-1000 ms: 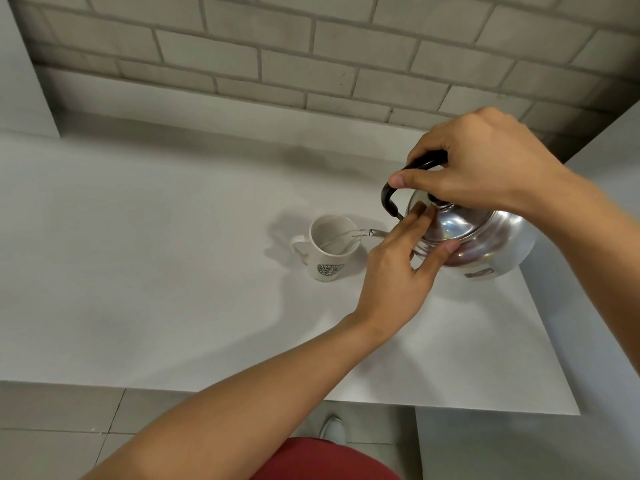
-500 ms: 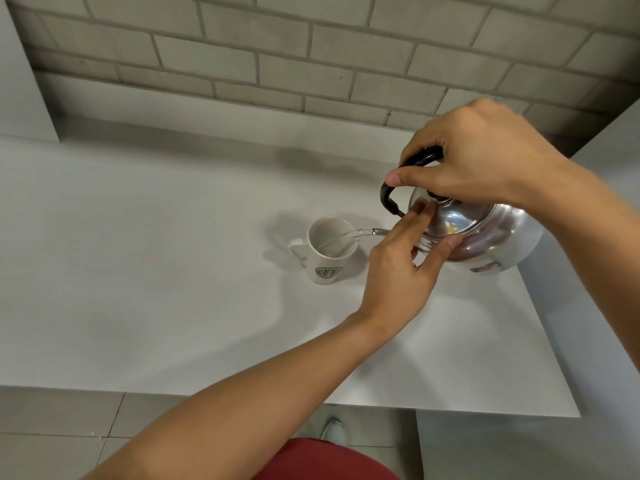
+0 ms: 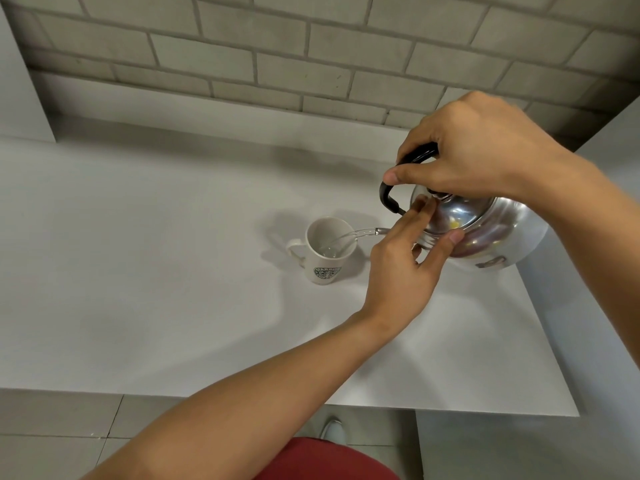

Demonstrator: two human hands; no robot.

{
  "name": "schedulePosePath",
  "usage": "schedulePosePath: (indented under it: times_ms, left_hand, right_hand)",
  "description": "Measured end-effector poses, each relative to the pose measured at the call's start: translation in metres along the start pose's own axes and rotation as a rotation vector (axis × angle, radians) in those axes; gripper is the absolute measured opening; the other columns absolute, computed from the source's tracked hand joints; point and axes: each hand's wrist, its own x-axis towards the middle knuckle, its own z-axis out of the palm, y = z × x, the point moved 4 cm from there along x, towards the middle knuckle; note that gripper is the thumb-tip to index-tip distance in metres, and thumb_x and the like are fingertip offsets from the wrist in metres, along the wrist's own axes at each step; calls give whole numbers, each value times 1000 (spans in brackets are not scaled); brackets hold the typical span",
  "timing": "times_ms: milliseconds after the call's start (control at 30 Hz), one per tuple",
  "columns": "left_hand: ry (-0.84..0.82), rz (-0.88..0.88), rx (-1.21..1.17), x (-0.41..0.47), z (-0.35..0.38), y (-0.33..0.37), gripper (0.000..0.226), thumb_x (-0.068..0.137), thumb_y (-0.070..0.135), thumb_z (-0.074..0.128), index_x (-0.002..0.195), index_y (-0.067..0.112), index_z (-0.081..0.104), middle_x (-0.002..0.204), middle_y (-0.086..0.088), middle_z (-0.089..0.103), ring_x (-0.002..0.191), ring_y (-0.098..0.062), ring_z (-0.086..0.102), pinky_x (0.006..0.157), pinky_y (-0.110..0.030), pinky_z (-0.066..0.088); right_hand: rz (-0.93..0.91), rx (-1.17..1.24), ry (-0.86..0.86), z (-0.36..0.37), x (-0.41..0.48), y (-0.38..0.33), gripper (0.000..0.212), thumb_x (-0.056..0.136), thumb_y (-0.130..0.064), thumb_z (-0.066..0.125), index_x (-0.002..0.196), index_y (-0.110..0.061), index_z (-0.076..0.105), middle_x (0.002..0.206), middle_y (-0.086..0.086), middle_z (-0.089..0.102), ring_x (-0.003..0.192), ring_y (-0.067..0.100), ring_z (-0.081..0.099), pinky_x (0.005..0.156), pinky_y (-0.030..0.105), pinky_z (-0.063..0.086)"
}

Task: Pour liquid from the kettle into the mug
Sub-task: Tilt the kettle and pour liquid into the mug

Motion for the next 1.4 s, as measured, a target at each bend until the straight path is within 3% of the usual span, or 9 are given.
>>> schedulePosePath:
  times_ms: [233, 333, 467, 633, 733, 1067, 1267, 1333, 1400]
  left_hand:
    - [2, -16, -21, 1, -1, 4, 51, 96, 32, 72, 143, 22, 58, 143, 10, 61, 126, 2, 57, 85, -30, 60]
    - [-3, -36, -32, 1, -1, 4, 51, 96, 32, 73, 144, 22, 58, 146, 8, 59, 128, 6, 54, 89, -31, 60]
    - [-14, -52, -46, 1, 0, 5, 51, 96, 31, 72, 144, 21, 57, 147, 4, 60, 133, -8, 55, 91, -36, 60]
    - [-2, -51, -44, 2, -1, 8, 52, 96, 32, 73, 144, 21, 57, 149, 4, 58, 134, -7, 54, 90, -31, 59]
    - [-5, -60, -51, 3, -1, 8, 52, 96, 31, 73, 144, 20, 57, 149, 2, 58, 135, -11, 55, 90, -32, 59]
    - [-4, -52, -50, 1, -1, 3, 51, 96, 32, 72, 144, 21, 57, 147, 5, 59, 133, 0, 53, 91, -26, 58]
    - [-37, -20, 76, 1, -4, -1, 50, 97, 33, 72, 143, 20, 58, 148, 5, 58, 124, 27, 41, 97, -17, 51]
    - [-51, -14, 120, 2, -7, 0, 48, 97, 35, 72, 141, 21, 60, 149, 4, 58, 126, 24, 43, 100, -19, 50]
    - [-83, 4, 168, 4, -9, 2, 49, 97, 36, 72, 141, 20, 60, 150, 2, 56, 136, 6, 49, 107, -21, 46]
  right_hand:
    - [-8, -8, 5, 0, 2, 1, 44, 81, -72, 62, 96, -35, 82, 91, -3, 79, 91, 29, 69, 73, 46, 57]
    - [-7, -20, 13, -1, 3, 2, 41, 83, -70, 65, 96, -35, 82, 90, -3, 79, 90, 29, 68, 72, 44, 57]
    - [-18, -22, 6, 0, 5, 3, 39, 83, -69, 67, 96, -35, 82, 91, -3, 79, 90, 29, 68, 73, 45, 57]
    - [-42, -48, 26, -1, 8, 2, 44, 82, -71, 64, 97, -34, 82, 90, -3, 79, 90, 30, 68, 68, 36, 44]
    - [-47, -61, 27, -2, 9, 1, 43, 83, -72, 65, 97, -35, 82, 91, -2, 79, 91, 31, 68, 68, 38, 47]
    - [-57, -50, 20, -1, 7, 1, 44, 82, -72, 63, 96, -34, 82, 90, -3, 79, 90, 29, 69, 68, 38, 50]
    - [-23, 49, 22, 6, -1, 10, 54, 80, -74, 58, 99, -31, 83, 91, -3, 80, 88, 25, 70, 75, 48, 58]
    - [-6, 88, 41, 8, -4, 16, 53, 81, -73, 60, 100, -29, 83, 90, 0, 81, 88, 25, 72, 77, 48, 59]
    - [4, 142, 80, 9, -10, 22, 52, 83, -70, 64, 101, -26, 83, 91, 1, 81, 87, 25, 74, 78, 48, 59]
